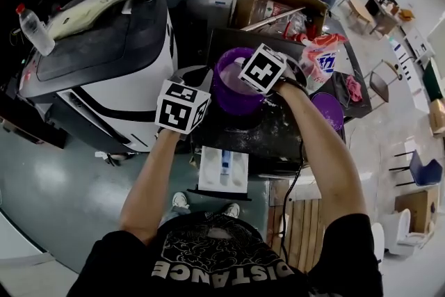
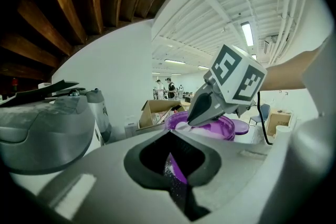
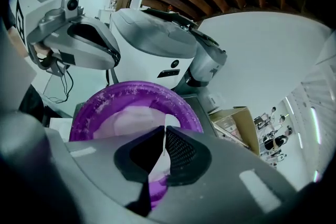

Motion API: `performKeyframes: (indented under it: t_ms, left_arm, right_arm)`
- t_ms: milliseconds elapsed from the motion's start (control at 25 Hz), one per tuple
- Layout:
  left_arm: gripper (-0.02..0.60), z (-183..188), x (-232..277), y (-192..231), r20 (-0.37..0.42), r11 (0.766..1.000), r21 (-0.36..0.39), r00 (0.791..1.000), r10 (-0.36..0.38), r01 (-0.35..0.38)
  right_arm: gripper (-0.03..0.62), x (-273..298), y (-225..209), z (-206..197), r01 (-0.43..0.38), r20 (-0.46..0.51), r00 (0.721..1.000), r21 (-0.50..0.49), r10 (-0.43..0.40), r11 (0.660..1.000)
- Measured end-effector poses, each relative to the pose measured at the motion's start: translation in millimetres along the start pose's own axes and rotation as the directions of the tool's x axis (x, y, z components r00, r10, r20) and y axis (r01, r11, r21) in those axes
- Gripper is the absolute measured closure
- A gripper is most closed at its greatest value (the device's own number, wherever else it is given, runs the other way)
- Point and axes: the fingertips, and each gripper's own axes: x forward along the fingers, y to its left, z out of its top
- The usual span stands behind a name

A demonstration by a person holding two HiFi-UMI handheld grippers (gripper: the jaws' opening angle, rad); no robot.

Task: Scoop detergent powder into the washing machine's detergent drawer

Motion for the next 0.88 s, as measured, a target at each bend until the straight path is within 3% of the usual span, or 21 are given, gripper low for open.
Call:
performKeyframes:
  t_ms: [480, 880]
  left_arm:
    - [0.580, -11.5, -3.9, 2.1, -0.021, 1.000, -0.005, 1.000, 0.001, -0.001]
    - [0.581, -13.9, -2.0, -3.5, -0.021, 1.000, -0.004, 1.000, -0.014, 0.014]
  right_arm:
    - [0.562, 16.9, 9.1, -6.2, -0.085, -0.153, 0.986, -0.079, 0.072, 0.993]
    - [0.562, 21.3, 26.5, -7.9, -0.169, -0.213, 0.963, -0.008, 0.163, 0.986]
